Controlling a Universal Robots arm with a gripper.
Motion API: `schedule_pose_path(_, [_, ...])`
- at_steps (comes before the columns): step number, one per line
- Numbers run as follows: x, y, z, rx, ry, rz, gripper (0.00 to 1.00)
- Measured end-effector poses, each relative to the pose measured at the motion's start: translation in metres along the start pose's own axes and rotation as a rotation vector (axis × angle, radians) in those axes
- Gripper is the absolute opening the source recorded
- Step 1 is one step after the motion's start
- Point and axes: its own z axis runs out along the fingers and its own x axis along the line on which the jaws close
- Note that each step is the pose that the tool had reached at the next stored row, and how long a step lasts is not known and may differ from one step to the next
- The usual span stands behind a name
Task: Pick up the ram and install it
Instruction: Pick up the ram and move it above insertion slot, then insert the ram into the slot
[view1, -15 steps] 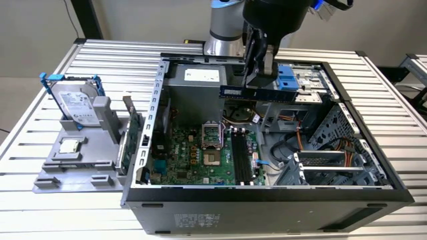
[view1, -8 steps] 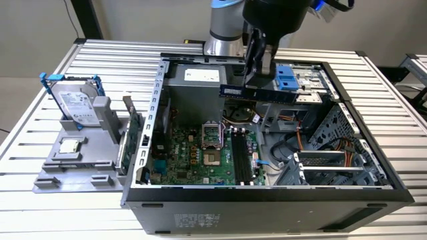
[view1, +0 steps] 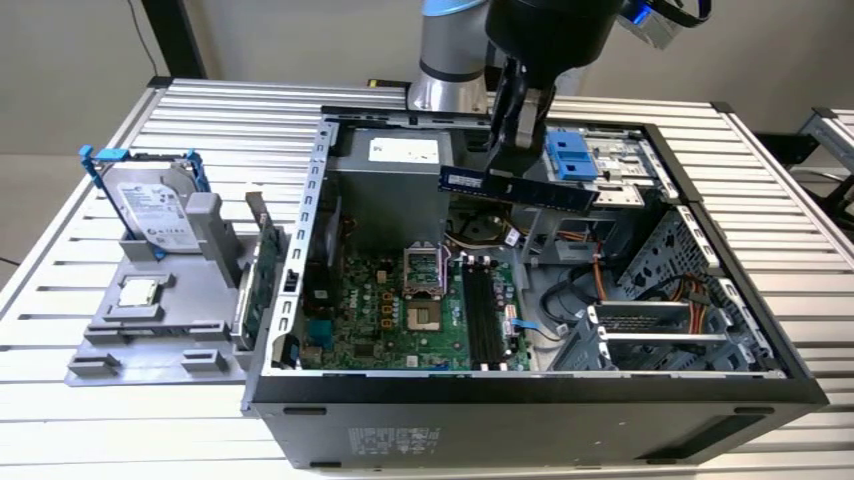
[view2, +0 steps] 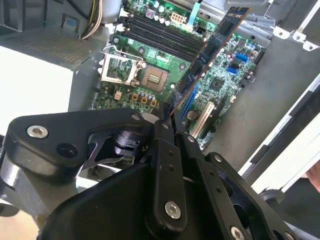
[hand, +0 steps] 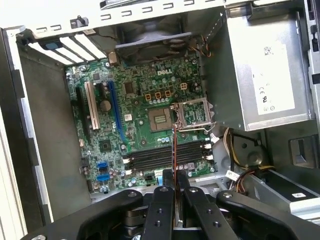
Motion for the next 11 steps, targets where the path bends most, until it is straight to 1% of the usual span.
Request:
schedule_pose_path(5, [0.0001, 0.0, 0.0, 0.0, 0.0, 0.004, 0.0])
schedule_pose_path(8, [0.0, 0.0, 0.0004, -0.001, -0.0016, 0.037, 0.0])
schedule_pose_path(11, [0.0, 0.0, 0.0008, -0.0016, -0.0037, 0.08, 0.0])
